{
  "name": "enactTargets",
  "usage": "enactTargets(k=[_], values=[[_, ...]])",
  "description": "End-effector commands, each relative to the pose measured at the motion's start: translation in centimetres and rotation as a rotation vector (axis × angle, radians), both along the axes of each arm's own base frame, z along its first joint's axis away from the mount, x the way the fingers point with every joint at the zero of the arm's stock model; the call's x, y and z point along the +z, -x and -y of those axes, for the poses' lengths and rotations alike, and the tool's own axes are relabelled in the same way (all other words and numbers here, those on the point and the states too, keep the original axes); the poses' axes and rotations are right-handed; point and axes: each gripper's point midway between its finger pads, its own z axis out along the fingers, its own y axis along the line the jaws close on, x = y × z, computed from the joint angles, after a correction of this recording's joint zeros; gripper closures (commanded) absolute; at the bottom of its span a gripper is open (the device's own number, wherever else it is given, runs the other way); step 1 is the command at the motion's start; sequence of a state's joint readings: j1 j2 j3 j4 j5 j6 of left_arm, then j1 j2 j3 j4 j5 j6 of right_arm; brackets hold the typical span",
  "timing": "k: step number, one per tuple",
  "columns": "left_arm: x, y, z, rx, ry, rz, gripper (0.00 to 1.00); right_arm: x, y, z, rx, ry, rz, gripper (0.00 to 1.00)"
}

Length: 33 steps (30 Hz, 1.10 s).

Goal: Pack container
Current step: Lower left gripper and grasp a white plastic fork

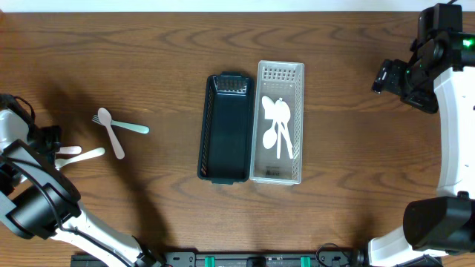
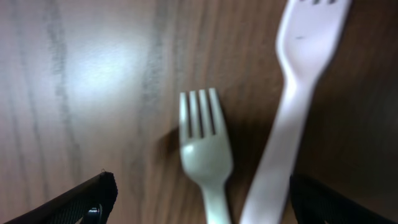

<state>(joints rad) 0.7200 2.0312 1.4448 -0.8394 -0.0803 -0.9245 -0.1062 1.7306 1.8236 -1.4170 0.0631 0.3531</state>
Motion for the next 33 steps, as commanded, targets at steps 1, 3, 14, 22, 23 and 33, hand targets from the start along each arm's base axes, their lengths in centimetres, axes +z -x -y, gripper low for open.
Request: enactTargets(k=[1,3,14,22,23,33], values=[[-0.9,0.3,0.2,0.021,0.013,-0.003,0.08,-0.4,0.0,0.1,-0.026,-0.006,-0.009,0.13],[-1.1,0.3,0.2,0.021,0.010,0.000,0.08,-0.4,0.0,0.2,-0.032,-0.007,-0.008,0.12],[-1.3,0.5,0.3,0.024,0.014,-0.005,0.12,-0.4,-0.1,0.2,-0.039,-0.009,-0.006,0.12],[-1.8,1.0,0.8,0.032,0.027,-0.020,0.26,-0.4,-0.1,0.2,-0.040,-0.009,-0.006,0.12],[-2.0,1.2,0.9,0.039,0.032,-0.025,0.26,-0.4,-0.1,0.2,-0.040,-0.009,-0.006,0.13],[-3.4,3.1,1.8,0.094,0.058,-0.062,0.25,-0.4,-0.1,0.2,-0.040,-0.009,-0.007,0.12]])
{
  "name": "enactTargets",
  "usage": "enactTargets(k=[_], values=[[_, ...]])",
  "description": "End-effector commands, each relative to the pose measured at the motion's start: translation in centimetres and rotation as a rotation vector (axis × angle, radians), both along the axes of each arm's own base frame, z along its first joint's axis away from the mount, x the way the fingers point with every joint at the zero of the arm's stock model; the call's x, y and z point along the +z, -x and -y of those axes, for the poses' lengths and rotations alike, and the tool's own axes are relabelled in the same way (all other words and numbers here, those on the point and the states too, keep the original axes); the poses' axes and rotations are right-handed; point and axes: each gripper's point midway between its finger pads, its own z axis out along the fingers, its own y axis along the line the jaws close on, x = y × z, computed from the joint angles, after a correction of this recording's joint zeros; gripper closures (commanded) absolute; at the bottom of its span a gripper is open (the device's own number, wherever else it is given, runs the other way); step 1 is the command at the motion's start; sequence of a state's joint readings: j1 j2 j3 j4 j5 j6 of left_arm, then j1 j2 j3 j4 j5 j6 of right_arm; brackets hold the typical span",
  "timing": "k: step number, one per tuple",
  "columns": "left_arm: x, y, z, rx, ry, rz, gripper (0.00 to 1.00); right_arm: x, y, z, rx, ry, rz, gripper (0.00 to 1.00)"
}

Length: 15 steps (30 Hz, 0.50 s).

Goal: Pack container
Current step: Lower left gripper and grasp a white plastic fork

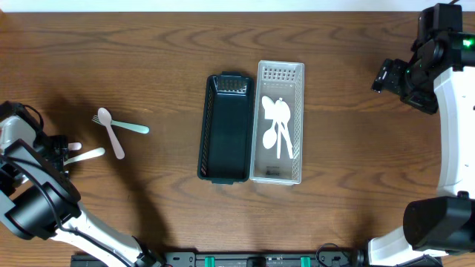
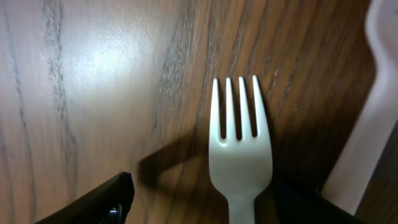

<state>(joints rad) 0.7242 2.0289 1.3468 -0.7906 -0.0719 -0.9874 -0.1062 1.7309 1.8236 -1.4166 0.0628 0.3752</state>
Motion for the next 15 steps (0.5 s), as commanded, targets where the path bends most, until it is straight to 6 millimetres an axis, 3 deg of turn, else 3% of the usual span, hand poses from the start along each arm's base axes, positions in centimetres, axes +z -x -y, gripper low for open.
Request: enactTargets(k=[1,6,15], values=[[-1.2,1.5,0.3,0.031,0.025,-0.039,0.25,-0.4,0.0,0.2,-0.019,-0.003,-0.009,0.12],[-1.2,1.7,-0.5,0.051,0.014,-0.026,0.27,-0.4,0.1,0.2,-0.018,-0.004,-0.016,0.13],[-1.2,1.5,-1.0,0.045,0.000,-0.010,0.53,-0.5,0.3,0.2,-0.019,-0.005,-0.023,0.14]])
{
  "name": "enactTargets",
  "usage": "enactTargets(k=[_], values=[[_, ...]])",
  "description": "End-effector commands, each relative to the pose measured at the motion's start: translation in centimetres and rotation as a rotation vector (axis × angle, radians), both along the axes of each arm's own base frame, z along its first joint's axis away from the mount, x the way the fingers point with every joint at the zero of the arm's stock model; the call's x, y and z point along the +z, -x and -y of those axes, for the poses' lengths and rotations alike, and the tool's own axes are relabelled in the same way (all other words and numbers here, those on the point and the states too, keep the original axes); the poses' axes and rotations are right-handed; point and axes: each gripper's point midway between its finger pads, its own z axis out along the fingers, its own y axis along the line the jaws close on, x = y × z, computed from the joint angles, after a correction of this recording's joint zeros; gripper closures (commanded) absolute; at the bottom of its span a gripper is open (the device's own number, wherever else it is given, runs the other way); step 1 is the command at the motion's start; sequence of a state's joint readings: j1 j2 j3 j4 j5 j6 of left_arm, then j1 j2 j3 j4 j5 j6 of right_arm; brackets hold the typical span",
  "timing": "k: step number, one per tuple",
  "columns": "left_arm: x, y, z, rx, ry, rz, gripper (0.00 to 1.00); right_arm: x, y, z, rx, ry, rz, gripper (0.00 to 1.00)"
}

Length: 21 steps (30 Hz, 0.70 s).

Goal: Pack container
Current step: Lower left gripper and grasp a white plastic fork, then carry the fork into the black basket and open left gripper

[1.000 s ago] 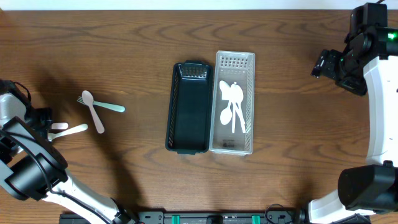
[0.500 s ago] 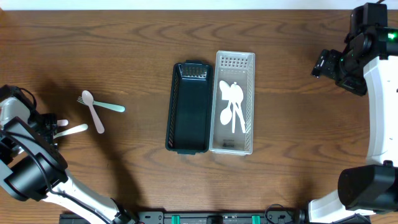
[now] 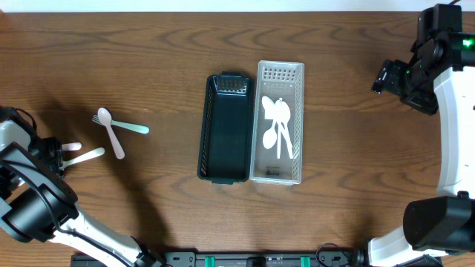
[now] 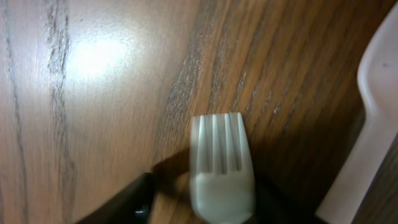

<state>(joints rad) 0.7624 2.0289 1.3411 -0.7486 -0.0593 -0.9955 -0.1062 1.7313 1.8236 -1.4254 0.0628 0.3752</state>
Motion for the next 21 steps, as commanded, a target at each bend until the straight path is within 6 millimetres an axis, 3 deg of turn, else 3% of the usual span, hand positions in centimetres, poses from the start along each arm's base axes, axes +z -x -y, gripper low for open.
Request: enactTargets(k=[1,14,21], values=[[-1.1,1.2,0.4,-0.001,0.017,-0.046,0.54,-0.4,0.1,0.2,-0.019,-0.004,-0.014,0.14],[-1.0,1.1,0.4,-0.020,0.019,-0.043,0.79,-0.4,0.1,0.2,-0.019,-0.004,-0.013,0.14],[0.6,-1.1,0.4,-0.139,0.033,0.033,0.85,-0.4,0.0,0.2,-0.018,-0.003,-0.009,0.14]])
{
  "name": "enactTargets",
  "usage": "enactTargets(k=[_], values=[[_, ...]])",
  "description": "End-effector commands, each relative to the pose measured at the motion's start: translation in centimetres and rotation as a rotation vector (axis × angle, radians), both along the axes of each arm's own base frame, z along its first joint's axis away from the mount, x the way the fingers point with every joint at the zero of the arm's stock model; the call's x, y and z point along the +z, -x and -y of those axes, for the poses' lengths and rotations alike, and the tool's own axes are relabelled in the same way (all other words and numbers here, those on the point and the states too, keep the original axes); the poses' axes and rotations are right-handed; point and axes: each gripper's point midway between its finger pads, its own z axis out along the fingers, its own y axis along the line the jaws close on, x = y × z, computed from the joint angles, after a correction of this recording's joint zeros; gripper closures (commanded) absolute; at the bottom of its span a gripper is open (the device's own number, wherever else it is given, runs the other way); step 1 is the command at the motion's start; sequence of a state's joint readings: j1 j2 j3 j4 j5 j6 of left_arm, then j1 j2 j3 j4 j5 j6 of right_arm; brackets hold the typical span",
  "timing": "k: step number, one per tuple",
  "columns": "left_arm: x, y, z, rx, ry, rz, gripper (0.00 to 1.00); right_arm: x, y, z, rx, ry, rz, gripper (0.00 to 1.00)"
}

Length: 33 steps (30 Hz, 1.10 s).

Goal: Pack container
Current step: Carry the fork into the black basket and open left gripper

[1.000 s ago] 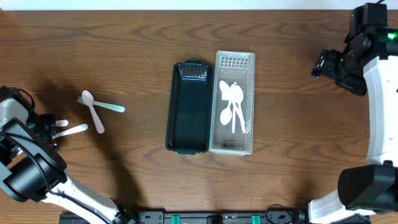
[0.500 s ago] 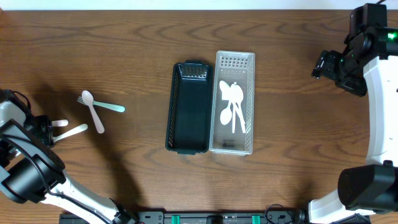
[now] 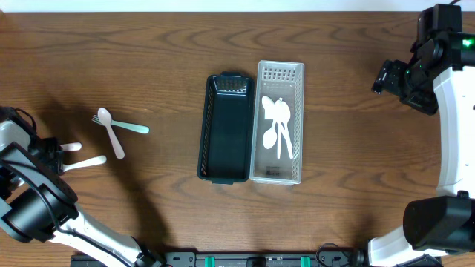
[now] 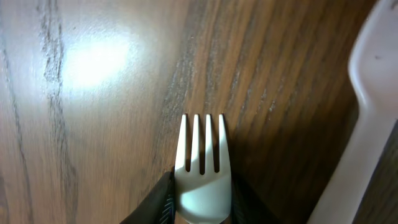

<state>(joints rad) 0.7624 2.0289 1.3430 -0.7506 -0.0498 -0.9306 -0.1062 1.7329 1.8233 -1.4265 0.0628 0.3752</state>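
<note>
My left gripper is shut on the head of a cream plastic fork, whose tines stick out over the wood. From overhead the same fork lies at the far left, by the left gripper. A pink fork lies just to its right, and overhead the pink fork is just beyond it. A dark container stands empty mid-table. Beside it a white container holds white spoons. My right gripper hangs far to the right, its jaws not discernible.
A pink spoon lies across a teal fork on the table, left of the containers. The wooden table runs the width of the view, and the left arm sits at its left edge.
The left fingers were close on either side of the cream fork's head and are now shut on it. Overhead, the fork's far end sits slightly nearer the front edge. The right arm is unchanged.
The left gripper was open over the cream and pink forks. Then it stood lower with the cream fork centred between its fingers. Then the fingers had nearly closed, and now they grip the fork's head. The containers and right arm stayed put.
</note>
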Motion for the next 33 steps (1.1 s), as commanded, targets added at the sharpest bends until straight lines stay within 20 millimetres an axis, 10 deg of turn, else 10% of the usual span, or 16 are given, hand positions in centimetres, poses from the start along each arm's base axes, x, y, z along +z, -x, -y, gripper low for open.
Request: enactTargets(k=[1,11,20,26,33], values=[[1.2,-1.7,0.5,-0.102,0.026,0.062,0.86,-0.3,-0.1,0.2,-0.018,-0.002,-0.003,0.14],[15.7,-8.6,6.5,-0.561,-0.207,0.358,0.91,0.1,-1.4,0.4,0.011,0.011,0.046,0.12],[28.7,-11.2,24.8,-1.114,-0.371,0.706,0.93,0.4,-2.4,0.7,0.015,0.032,0.089,0.10],[29.3,-11.3,36.5,-1.514,-0.355,0.799,0.94,0.4,-2.4,0.7,0.051,0.042,0.086,0.10],[23.3,-11.5,43.9,-1.942,-0.326,0.660,0.94,0.4,-2.3,0.7,0.065,0.045,0.082,0.10]])
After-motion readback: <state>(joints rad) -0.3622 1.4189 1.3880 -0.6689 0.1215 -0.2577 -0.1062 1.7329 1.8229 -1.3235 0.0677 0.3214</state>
